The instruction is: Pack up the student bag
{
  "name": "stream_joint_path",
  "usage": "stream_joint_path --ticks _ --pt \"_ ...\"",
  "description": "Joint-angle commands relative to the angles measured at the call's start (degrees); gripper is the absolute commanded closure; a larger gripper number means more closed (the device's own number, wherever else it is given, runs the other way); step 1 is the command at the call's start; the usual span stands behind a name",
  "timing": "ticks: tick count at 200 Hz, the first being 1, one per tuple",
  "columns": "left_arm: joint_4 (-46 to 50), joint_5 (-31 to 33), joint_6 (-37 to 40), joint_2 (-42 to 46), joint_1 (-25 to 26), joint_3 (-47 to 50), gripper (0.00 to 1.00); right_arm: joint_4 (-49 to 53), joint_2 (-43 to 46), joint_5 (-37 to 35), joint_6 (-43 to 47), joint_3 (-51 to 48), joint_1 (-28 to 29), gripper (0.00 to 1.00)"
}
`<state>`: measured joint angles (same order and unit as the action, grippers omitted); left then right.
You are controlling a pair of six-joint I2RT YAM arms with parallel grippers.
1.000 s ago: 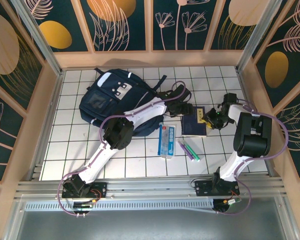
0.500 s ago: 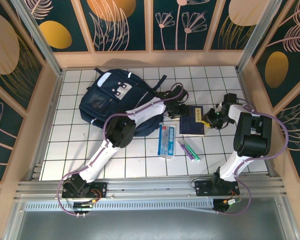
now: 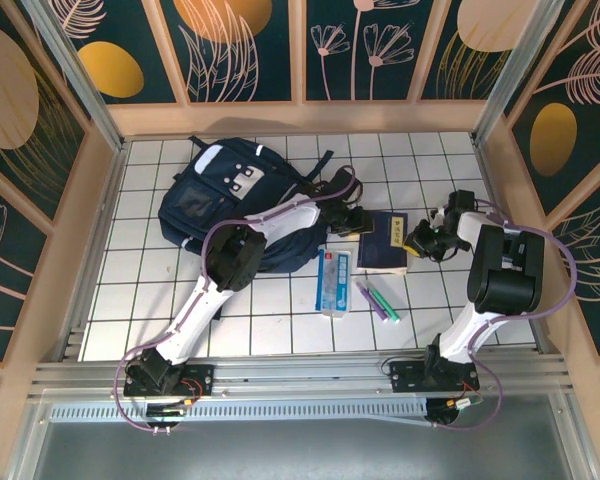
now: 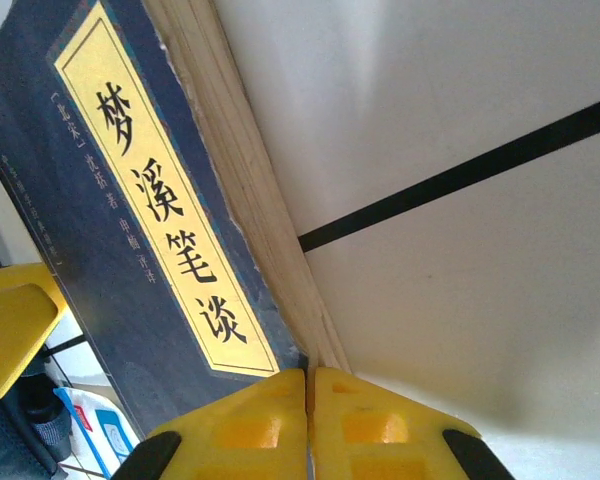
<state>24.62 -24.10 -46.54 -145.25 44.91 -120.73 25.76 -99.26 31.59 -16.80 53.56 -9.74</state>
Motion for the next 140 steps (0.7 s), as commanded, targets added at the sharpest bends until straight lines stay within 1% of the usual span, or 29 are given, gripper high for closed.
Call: stream_joint_path --ticks 1,16,29,51,84,114,125,140 --pt "-11.03 -9.81 -0.24 2.17 3.02 2.19 0.60 -1.04 -0.27 5.69 0.89 -1.25 1.27 0.95" --pt "-11.88 -10.18 -0.21 3.18 3.06 3.37 0.58 -1.56 0.00 5.76 1.04 -1.64 1.29 1.00" --pt "-12.52 -10.30 -0.22 4.04 3.08 4.43 0.59 -1.97 0.19 5.91 1.18 -1.89 1.27 1.00" --pt "-14.82 -11.56 -0.39 5.10 3.05 6.35 0.64 -2.83 0.32 6.86 1.47 -2.24 1.20 1.00" --pt "-15.22 -12.95 0.87 6.32 3.02 6.94 0.79 -3.94 0.78 8.02 1.27 -2.49 1.17 1.00" --pt "-14.43 -13.61 2.89 8.12 2.94 7.29 0.89 -5.01 1.34 9.34 1.41 -3.02 1.21 1.00" --pt "-14.43 -13.83 3.50 8.77 2.92 7.56 0.96 -5.18 1.51 9.91 1.45 -3.19 1.20 1.00" --pt "-14.88 -13.88 3.77 9.66 2.97 8.30 1.00 -5.76 1.84 10.61 1.41 -3.46 1.20 1.00"
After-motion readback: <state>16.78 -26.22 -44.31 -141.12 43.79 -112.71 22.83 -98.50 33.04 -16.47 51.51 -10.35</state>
